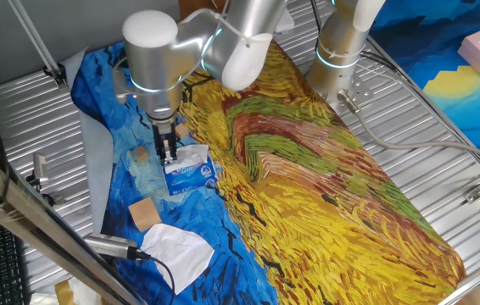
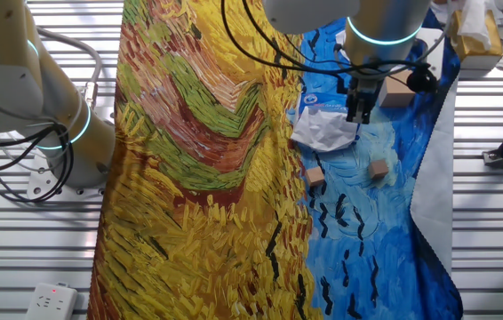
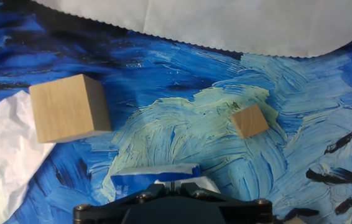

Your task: Pull out a napkin

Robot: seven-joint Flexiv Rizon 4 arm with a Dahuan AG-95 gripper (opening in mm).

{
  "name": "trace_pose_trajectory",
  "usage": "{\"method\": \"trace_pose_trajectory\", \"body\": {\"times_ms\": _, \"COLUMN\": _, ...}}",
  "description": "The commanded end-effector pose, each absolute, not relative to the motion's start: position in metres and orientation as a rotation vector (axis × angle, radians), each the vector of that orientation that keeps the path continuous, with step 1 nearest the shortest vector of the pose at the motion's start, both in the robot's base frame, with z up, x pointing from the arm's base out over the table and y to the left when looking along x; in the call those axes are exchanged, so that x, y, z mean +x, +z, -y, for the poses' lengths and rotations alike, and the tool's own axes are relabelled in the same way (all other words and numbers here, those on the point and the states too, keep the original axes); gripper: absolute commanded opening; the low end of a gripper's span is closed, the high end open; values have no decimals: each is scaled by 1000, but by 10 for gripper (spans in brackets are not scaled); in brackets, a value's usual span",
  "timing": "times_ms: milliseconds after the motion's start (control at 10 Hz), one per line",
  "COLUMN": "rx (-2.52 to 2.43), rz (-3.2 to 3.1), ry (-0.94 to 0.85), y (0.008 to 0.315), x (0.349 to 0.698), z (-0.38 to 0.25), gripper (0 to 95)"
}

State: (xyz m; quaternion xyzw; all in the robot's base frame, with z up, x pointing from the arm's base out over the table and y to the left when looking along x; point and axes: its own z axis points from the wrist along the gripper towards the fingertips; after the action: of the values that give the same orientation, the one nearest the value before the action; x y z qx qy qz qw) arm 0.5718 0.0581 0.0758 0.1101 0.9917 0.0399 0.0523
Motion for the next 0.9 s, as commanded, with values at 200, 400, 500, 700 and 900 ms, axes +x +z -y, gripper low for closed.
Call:
{"method": "trace_pose_trajectory", "body": {"times_ms": 200, "rx": 341, "rz": -3017, "ry": 117, "y": 76, "x": 574, "z": -58, "gripper": 0}}
{"method": "trace_pose_trajectory", "body": {"times_ms": 400, "rx": 342, "rz": -3018, "ry": 116, "y": 76, "x": 574, "z": -58, "gripper": 0}}
{"method": "trace_pose_trajectory", "body": {"times_ms": 500, "rx": 340, "rz": -3017, "ry": 111, "y": 76, "x": 574, "z": -58, "gripper": 0}}
{"method": "trace_pose_trajectory", "body": {"times_ms": 700, "rx": 356, "rz": -3019, "ry": 106, "y": 76, "x": 574, "z": -58, "gripper": 0}}
{"method": "trace_pose_trajectory", "body": {"times_ms": 900, "rx": 346, "rz": -3015, "ry": 111, "y": 76, "x": 574, "z": -58, "gripper": 0}}
